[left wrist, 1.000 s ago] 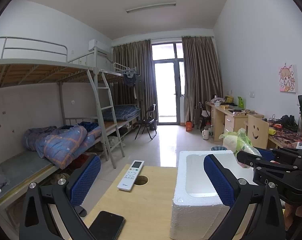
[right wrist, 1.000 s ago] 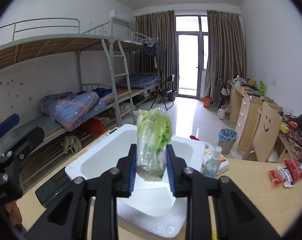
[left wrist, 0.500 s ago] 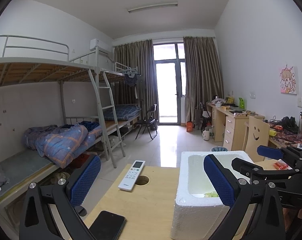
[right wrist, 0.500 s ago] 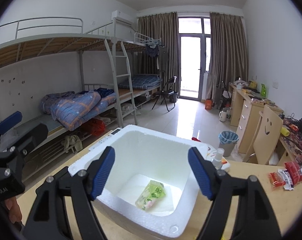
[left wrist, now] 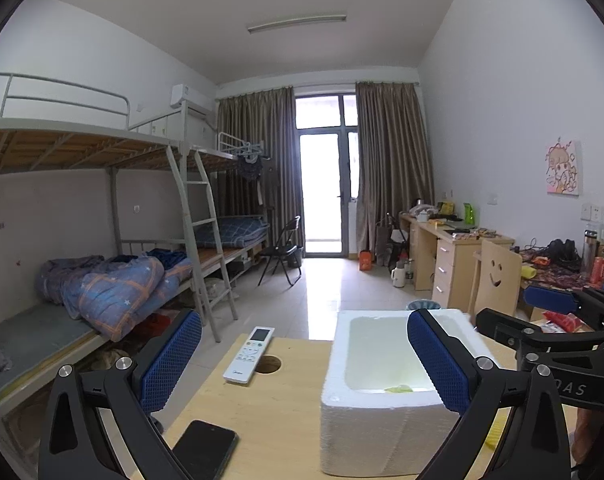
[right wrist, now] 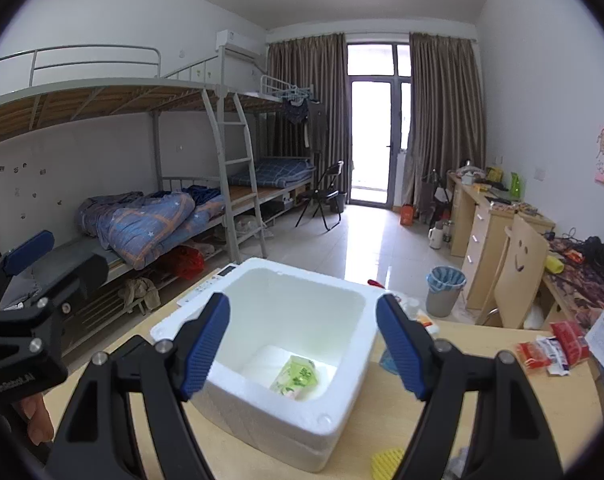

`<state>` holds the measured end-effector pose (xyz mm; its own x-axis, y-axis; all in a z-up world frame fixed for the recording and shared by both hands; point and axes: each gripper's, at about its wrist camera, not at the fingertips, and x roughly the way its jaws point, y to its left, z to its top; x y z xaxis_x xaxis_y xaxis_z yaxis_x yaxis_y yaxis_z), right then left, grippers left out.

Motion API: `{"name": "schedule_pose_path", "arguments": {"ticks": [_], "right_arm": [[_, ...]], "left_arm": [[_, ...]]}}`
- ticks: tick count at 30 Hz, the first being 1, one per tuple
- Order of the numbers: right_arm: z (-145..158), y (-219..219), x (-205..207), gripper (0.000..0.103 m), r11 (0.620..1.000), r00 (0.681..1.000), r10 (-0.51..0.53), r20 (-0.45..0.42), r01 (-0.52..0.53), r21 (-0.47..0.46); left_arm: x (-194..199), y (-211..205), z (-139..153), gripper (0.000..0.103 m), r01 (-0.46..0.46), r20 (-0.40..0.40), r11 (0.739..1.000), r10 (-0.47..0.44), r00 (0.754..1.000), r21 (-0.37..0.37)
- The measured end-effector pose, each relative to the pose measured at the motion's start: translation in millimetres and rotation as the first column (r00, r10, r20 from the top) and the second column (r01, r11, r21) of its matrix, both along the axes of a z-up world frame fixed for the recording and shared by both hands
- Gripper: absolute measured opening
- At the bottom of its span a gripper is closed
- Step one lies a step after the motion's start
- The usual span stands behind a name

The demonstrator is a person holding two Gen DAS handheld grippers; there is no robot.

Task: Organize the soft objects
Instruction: 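Withdraw both tools from the foam box back toward the table items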

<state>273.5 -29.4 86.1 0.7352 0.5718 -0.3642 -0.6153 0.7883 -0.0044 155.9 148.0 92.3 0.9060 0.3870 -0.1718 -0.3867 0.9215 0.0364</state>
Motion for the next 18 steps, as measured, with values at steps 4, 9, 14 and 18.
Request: {"name": "schedule_pose_path", "arguments": {"ticks": [4, 9, 14, 18], "right_arm": [[7.6, -16.7, -14.2, 0.082, 1.0, 1.0, -0.018, 0.013, 0.018, 0.011], [12.6, -39.0, -37.7, 0.096, 0.998, 0.998, -0.057, 0.033, 0.056, 0.042], [20.2, -60.5, -64.7, 0.101, 0.994, 0.994, -0.091, 0.061, 0.087, 0.072], [24.2, -74.9, -88.0, 0.101, 0.99, 0.99, -0.117, 0.081, 0.11, 0.086]], "left_arm": [[-11.4, -14.6, 4.7, 0.103, 0.034, 0.005, 0.999, -0.034, 0.999, -0.009], [-34.3, -38.1, 11.9, 0.103, 0.079, 0.021, 0.997, -0.079, 0.997, -0.009], [-59.6, -57.3, 18.7, 0.103, 0.102, 0.031, 0.995, -0.102, 0.994, -0.002], [-83.1, -76.4, 20.9, 0.103, 0.135, 0.042, 0.991, -0.135, 0.99, 0.011]]}}
